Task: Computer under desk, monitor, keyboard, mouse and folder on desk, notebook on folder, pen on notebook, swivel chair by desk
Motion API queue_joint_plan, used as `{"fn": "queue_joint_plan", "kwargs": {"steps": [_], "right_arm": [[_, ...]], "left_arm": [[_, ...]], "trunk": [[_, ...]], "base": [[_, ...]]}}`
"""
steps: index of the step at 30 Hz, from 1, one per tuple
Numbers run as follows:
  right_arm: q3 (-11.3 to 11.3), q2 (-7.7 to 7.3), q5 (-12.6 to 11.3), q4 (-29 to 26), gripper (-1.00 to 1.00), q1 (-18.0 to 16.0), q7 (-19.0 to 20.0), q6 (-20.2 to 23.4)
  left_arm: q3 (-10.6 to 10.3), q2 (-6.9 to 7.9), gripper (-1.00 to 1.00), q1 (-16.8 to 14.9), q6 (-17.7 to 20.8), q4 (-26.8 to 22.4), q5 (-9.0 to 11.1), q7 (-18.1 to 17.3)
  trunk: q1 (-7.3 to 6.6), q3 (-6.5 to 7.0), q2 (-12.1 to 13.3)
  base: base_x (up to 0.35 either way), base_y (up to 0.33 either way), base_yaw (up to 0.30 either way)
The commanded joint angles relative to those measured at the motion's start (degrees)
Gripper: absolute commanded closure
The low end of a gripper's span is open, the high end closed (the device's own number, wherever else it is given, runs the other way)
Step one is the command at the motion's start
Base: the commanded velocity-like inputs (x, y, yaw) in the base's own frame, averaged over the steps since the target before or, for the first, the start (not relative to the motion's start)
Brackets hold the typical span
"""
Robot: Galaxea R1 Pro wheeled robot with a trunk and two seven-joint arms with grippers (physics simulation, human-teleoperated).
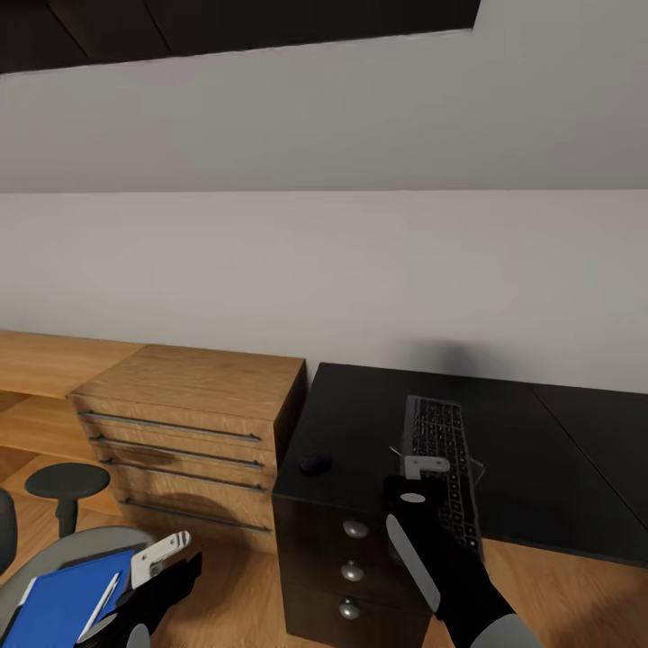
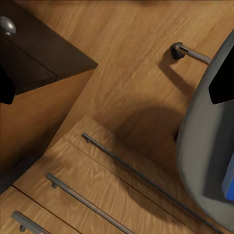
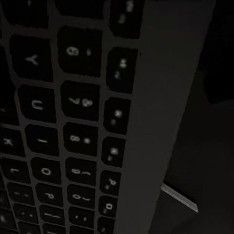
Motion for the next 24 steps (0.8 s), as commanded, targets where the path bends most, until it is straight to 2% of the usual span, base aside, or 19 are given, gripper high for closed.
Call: {"fn": "queue_joint_plan", "kwargs": {"steps": [1, 9, 15, 24], "right_arm": [[0.1, -0.01, -1.3, 1.9, -1.0, 0.0, -0.3, 0.5], [0.1, -0.01, -1.3, 1.9, -1.0, 0.0, -0.2, 0.5], [0.1, -0.01, -1.3, 1.9, -1.0, 0.0, -0.2, 0.5], [0.1, -0.01, -1.3, 1.8, -1.0, 0.0, -0.2, 0.4]], "left_arm": [[0.0, -0.02, -1.0, 0.0, 0.2, -0.1, 0.6, 0.4], [0.0, -0.02, -1.0, 0.0, 0.2, -0.1, 0.6, 0.4], [0.0, -0.02, -1.0, 0.0, 0.2, -0.1, 0.6, 0.4], [0.0, -0.02, -1.0, 0.0, 0.2, -0.1, 0.6, 0.4]], "trunk": [[0.0, -0.06, 0.0], [0.0, -0.06, 0.0], [0.0, -0.06, 0.0], [0.0, -0.06, 0.0]], "base": [[-0.04, 0.0, 0.0], [-0.022, 0.0, 0.0], [-0.15, 0.0, 0.0], [-0.016, 0.0, 0.0]]}}
